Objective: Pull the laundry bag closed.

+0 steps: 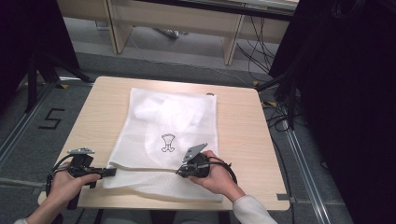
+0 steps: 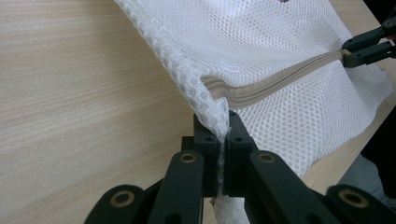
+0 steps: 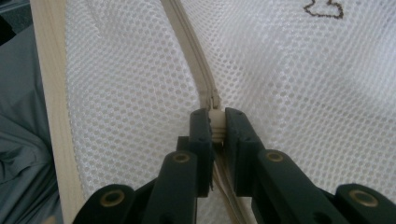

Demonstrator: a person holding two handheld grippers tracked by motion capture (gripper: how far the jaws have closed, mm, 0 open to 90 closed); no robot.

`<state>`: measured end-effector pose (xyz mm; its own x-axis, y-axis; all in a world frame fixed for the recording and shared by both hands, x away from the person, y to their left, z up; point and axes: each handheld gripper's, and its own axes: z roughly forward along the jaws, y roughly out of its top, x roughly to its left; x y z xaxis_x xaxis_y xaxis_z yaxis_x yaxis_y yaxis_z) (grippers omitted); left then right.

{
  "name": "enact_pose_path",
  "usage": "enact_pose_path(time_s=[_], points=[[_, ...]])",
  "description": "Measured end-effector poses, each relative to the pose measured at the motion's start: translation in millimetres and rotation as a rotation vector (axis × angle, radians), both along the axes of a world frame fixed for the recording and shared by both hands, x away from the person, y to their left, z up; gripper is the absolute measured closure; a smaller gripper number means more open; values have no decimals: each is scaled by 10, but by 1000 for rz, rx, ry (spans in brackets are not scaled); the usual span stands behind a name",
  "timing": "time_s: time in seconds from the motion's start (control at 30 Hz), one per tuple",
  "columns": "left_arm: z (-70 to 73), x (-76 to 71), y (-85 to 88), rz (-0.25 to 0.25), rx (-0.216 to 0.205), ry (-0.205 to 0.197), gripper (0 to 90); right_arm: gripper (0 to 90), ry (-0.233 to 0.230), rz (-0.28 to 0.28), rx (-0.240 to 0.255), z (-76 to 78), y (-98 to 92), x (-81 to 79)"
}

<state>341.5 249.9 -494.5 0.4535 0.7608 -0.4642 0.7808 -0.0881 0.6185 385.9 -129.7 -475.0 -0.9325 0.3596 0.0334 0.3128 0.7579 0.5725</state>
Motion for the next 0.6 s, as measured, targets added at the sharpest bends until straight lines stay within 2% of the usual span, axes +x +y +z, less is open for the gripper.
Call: enact_pose_path(time_s=[0.23, 0.3, 0.6], points=[[5, 3, 2, -15, 7, 8, 860, 828, 2, -2, -3, 2, -50, -4], [-3, -1, -4, 1, 2, -4, 860, 828, -3, -5, -1, -5, -41, -7], [-2, -1, -2, -4, 4, -2, 860, 828, 10, -10, -5, 2, -99, -12]])
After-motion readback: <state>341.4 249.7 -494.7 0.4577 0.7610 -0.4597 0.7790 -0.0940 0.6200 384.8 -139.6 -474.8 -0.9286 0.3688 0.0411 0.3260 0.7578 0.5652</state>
